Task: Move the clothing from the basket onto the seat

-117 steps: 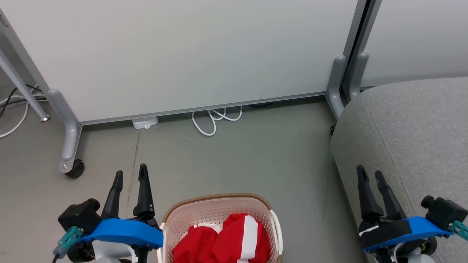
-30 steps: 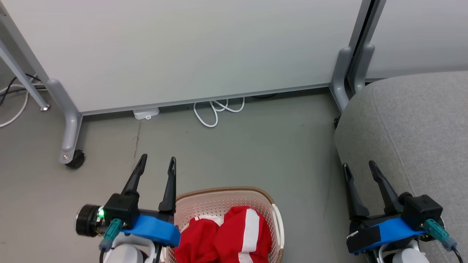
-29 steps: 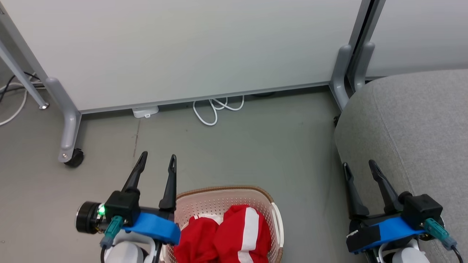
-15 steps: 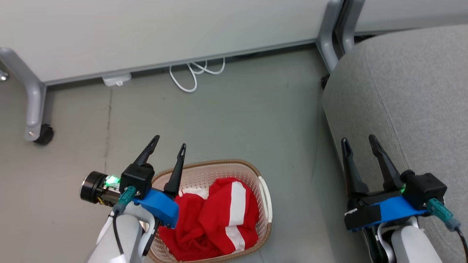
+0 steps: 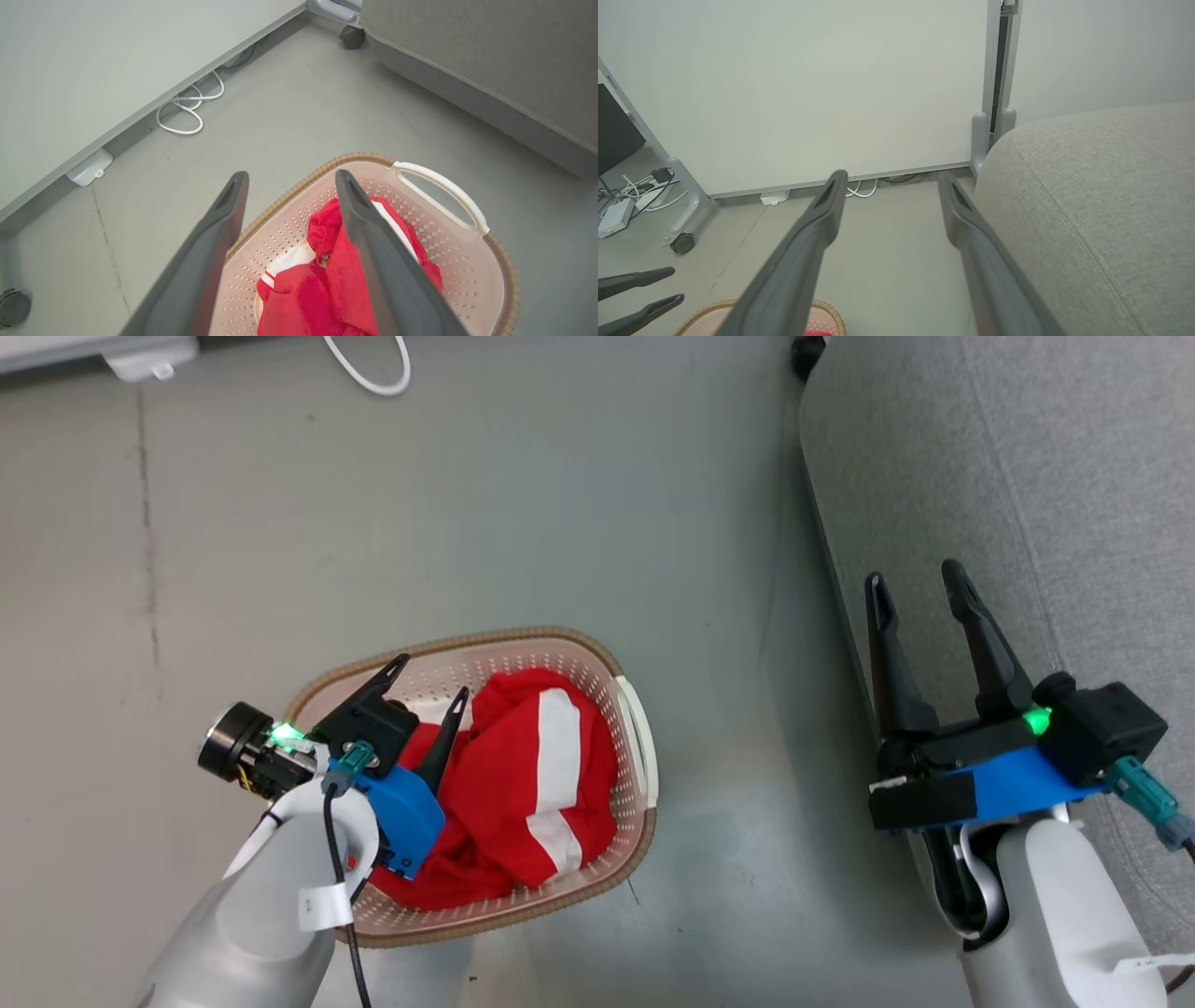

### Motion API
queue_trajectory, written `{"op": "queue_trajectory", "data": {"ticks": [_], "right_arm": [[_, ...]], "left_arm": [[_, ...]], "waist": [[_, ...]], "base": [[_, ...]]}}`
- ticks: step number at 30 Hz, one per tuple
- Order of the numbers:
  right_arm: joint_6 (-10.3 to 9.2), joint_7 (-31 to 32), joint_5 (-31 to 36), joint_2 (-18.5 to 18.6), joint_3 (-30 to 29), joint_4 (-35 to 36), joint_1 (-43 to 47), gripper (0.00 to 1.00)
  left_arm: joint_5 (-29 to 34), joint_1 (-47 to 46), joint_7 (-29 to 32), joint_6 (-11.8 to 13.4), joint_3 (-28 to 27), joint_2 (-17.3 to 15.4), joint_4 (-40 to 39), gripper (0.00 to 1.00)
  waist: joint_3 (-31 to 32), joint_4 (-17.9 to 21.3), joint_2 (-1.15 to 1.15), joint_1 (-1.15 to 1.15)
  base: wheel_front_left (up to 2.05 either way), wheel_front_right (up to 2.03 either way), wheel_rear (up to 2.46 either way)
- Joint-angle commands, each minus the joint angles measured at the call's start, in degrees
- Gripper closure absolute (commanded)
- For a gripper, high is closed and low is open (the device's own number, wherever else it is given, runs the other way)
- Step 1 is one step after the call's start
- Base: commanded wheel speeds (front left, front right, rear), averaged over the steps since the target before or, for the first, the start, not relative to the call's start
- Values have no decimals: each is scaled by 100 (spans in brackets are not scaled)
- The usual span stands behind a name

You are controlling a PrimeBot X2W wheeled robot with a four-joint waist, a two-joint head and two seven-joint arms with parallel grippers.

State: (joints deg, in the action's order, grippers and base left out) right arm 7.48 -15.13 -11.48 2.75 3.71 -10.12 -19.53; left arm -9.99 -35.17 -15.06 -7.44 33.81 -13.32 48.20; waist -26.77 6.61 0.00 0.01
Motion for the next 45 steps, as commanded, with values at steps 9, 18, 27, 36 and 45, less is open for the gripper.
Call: {"op": "queue_trajectory", "data": {"ticks": [9, 18, 27, 36, 45], "right_arm": [[3, -4, 88, 23, 70, 149, -518, 0], [3, -4, 142, 23, 60, 265, -749, 0], [3, -4, 186, 23, 44, 363, -933, 0], [3, -5, 165, 22, -1, 473, -1030, 0], [3, -4, 159, 23, -44, 577, -1108, 0]], "left_arm": [[-112, -881, 20, -2, 1013, -79, 1413, 0], [-243, -1407, 207, -2, 1565, -63, 2216, 0], [-145, -1849, 864, 3, 1897, -143, 2494, 0], [-117, -2108, 1541, 167, 2020, -161, 2550, 0], [-54, -2291, 2026, 88, 2280, -190, 2566, 100]], "waist": [[-1013, 215, 0, -1], [-1473, 235, 0, -1], [-1907, 238, 0, -1], [-2301, 318, 0, -1], [-2574, 346, 0, -1]], "base": [[0, 0, 0], [0, 0, 0], [0, 0, 0], [0, 0, 0], [0, 0, 0]]}}
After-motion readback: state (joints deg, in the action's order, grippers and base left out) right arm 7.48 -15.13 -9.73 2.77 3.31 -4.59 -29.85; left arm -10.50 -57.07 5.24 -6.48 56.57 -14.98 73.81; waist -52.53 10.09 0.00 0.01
